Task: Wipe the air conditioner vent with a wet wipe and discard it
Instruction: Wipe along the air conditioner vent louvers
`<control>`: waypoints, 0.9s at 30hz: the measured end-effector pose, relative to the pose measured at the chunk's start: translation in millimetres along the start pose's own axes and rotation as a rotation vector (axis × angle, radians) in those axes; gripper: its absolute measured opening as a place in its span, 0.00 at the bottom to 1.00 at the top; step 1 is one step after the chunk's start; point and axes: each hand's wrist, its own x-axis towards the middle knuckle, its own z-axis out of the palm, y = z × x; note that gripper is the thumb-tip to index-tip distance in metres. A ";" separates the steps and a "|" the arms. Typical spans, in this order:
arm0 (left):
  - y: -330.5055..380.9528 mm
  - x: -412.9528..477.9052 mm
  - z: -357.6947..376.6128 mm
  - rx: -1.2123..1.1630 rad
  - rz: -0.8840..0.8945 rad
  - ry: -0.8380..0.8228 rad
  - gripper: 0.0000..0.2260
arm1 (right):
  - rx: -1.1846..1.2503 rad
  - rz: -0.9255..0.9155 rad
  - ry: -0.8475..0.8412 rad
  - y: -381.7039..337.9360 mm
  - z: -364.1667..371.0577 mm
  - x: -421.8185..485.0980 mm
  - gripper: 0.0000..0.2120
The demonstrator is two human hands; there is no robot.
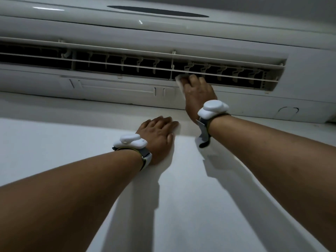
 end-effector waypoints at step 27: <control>-81.2 -3.9 -39.1 0.108 -0.093 0.134 0.20 | -0.081 0.020 0.095 -38.8 12.1 19.2 0.22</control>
